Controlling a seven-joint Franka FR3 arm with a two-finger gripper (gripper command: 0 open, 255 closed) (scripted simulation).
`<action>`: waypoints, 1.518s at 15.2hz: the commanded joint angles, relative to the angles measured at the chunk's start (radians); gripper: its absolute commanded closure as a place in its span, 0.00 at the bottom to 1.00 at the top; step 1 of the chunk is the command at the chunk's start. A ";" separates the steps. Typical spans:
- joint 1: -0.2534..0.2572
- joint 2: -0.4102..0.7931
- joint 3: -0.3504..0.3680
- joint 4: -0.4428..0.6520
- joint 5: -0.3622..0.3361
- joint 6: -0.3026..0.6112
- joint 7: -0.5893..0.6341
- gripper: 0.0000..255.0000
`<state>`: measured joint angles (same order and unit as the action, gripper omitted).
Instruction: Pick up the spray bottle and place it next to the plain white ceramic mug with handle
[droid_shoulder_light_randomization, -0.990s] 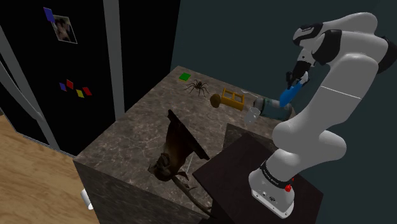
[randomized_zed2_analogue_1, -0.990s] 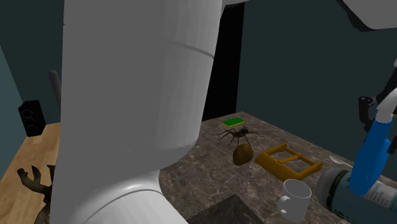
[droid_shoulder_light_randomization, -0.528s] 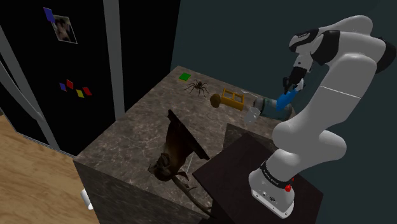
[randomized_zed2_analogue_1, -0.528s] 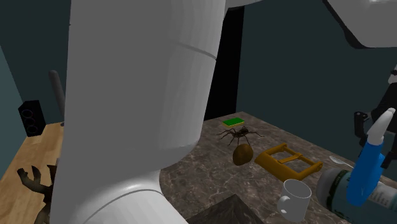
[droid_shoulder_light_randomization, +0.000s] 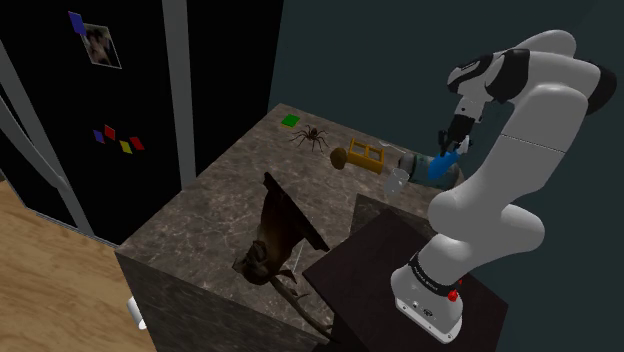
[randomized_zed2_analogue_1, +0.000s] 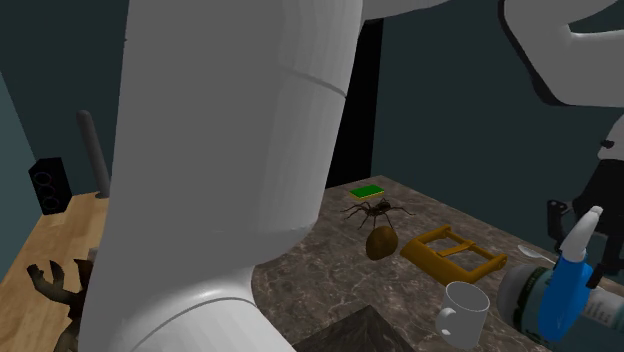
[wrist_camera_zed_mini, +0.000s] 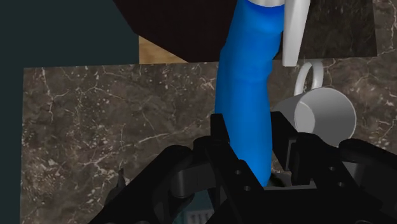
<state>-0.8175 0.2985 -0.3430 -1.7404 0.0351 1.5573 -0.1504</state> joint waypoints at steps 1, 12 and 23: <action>-0.001 0.008 0.000 -0.017 0.002 0.025 -0.002 1.00; -0.006 0.070 0.008 -0.086 0.022 0.152 -0.010 1.00; -0.015 0.152 0.019 -0.126 0.047 0.271 -0.021 1.00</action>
<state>-0.8315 0.4415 -0.3249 -1.8633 0.0798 1.8163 -0.1700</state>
